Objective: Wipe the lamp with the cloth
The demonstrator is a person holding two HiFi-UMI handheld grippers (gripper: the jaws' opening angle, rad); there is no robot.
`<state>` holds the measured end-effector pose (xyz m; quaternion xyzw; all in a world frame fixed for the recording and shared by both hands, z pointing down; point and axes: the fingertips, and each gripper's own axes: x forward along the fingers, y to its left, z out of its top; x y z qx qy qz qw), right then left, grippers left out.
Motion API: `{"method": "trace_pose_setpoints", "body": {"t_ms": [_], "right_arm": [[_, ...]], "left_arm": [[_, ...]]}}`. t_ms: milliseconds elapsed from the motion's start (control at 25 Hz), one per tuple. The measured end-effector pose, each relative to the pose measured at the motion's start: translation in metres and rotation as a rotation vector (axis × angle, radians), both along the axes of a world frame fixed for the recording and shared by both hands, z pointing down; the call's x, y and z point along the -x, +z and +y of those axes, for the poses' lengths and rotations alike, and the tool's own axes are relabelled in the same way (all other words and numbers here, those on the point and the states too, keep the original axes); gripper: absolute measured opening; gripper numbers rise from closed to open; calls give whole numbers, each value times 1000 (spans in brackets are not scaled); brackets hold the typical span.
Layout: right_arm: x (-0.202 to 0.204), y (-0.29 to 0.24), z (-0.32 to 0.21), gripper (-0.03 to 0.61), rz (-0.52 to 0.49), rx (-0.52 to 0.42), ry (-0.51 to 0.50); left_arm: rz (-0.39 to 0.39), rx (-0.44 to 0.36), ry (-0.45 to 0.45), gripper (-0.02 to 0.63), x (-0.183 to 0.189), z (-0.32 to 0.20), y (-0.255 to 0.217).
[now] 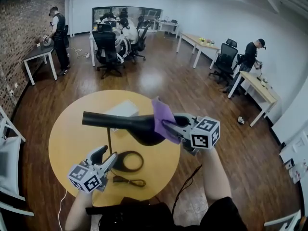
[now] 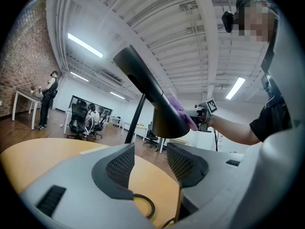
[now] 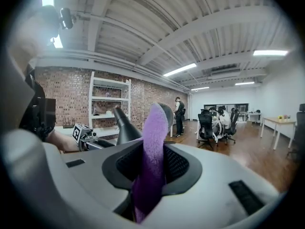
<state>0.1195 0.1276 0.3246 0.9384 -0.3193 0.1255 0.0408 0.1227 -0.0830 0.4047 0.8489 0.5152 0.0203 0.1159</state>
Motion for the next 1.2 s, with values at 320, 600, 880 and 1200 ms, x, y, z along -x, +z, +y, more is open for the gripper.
{"method": "trace_pose_setpoints", "body": {"t_ms": [320, 600, 880, 1200], "right_arm": [[-16, -40, -25, 103, 66, 147, -21], [-48, -91, -172, 103, 135, 183, -341], [-78, -73, -245, 104, -46, 117, -559], [-87, -52, -225, 104, -188, -28, -580]], "left_arm": [[-3, 9, -24, 209, 0, -10, -1], [4, 53, -85, 209, 0, -37, -4], [19, 65, -127, 209, 8, -48, -9], [12, 61, -138, 209, 6, -62, -2]]}}
